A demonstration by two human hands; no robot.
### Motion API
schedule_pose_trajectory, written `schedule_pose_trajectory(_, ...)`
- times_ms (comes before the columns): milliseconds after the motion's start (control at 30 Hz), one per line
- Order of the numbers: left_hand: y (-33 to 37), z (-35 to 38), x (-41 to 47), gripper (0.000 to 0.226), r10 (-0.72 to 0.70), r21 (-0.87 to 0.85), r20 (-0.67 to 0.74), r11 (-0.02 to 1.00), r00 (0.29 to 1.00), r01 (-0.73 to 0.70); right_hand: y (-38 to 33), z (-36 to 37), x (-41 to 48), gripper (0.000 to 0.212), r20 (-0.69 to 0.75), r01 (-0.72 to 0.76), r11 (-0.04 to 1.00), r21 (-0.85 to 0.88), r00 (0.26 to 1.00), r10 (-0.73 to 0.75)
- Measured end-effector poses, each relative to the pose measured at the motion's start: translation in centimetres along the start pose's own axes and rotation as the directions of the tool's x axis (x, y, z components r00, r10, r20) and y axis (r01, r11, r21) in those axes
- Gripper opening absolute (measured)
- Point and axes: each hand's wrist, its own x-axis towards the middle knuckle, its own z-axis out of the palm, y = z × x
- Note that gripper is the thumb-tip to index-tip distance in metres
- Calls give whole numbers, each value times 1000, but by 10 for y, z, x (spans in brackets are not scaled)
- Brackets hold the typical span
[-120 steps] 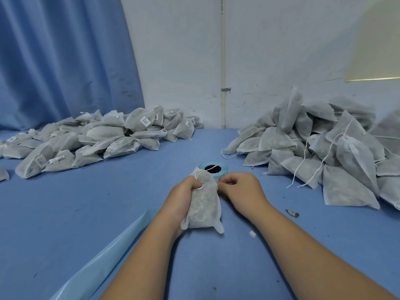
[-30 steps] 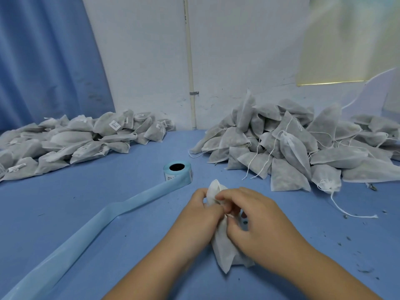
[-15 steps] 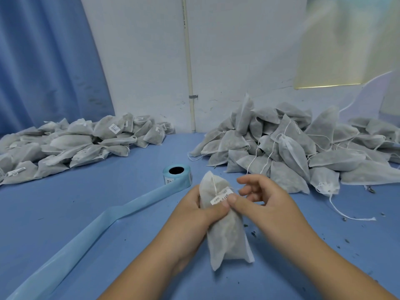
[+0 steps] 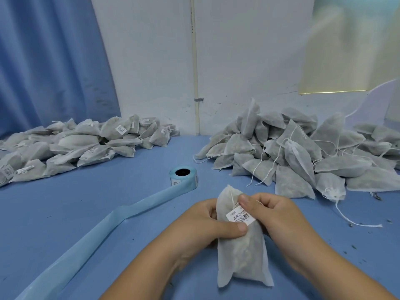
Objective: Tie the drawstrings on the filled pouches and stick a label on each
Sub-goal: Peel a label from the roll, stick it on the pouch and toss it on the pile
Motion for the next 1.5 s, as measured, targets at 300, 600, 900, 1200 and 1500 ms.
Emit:
schedule_pose_trajectory(300,-3,8,6,26,36,-93,-138,994,990,-49,1,7,-4,48,-60,21,994,-112,998,-28)
schedule_pose_trajectory(600,4,-4,13,19,12,-280,-493,944,870,-172,-4,29,3,33,253,-55,996,-72,965,72)
schedule_pose_trajectory(900,10,-65,21,35,-33,-389,-711,850,702,-354,-25,81,57,16,269,-126,992,-30,954,130)
schedule_pose_trajectory(1200,10,-133,10,17,-193,-472,-867,615,459,-632,-75,188,146,6,373,-178,957,230,924,82)
schedule_pose_trajectory(1500,11,-131,17,13,-88,-384,-878,715,470,-584,-63,209,171,20,361,-106,982,154,931,44)
